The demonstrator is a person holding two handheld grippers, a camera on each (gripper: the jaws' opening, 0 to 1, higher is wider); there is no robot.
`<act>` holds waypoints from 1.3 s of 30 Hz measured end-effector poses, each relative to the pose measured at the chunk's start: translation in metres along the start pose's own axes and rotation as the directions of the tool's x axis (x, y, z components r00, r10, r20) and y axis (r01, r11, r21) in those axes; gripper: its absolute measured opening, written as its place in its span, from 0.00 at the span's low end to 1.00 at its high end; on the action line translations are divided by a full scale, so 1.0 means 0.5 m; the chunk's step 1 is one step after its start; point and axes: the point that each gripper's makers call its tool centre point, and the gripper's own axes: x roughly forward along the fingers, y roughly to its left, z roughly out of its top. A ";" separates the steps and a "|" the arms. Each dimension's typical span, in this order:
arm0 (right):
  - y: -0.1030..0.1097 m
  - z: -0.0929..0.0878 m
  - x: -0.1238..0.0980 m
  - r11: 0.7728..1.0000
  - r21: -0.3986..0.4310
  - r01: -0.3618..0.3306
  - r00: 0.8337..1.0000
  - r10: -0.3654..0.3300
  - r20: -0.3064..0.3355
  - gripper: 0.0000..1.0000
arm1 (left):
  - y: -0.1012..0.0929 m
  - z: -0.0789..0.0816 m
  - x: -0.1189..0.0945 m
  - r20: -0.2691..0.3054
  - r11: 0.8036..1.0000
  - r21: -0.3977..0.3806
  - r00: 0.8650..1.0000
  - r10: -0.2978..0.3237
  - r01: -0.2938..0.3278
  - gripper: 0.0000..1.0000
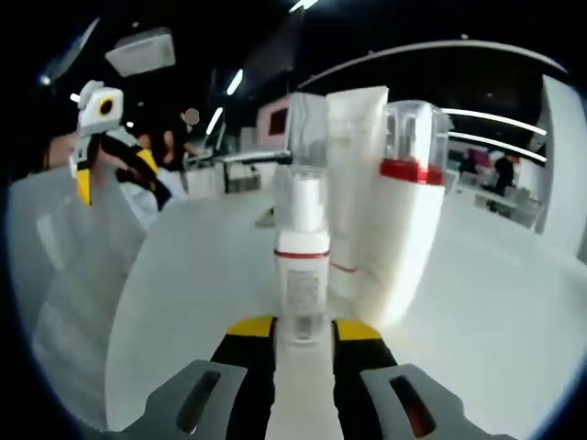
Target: Arrange the skincare products in the storage area until every visible bottle or jar stands upright without overlapping.
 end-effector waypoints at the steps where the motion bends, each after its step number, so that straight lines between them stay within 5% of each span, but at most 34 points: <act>1: -0.002 -0.002 -0.001 1.000 0.002 0.002 1.000 -0.002 -0.001 0.16 | 0.000 0.000 0.000 0.000 1.000 0.001 1.000 0.000 0.000 0.61; 11: -0.004 -0.014 0.009 0.998 0.046 0.041 0.999 -0.041 -0.014 0.17 | -0.001 -0.005 0.002 -0.011 1.000 0.000 1.000 -0.009 0.009 0.59; 15: -0.012 -0.008 0.013 0.986 0.144 0.079 0.996 -0.085 0.030 0.17 | -0.002 -0.007 0.003 -0.016 1.000 -0.002 1.000 -0.013 0.013 0.59; 39: -0.037 -0.024 0.023 0.981 0.160 0.106 0.994 -0.111 0.019 0.13 | -0.002 -0.014 0.000 -0.028 1.000 0.009 1.000 -0.004 0.004 0.57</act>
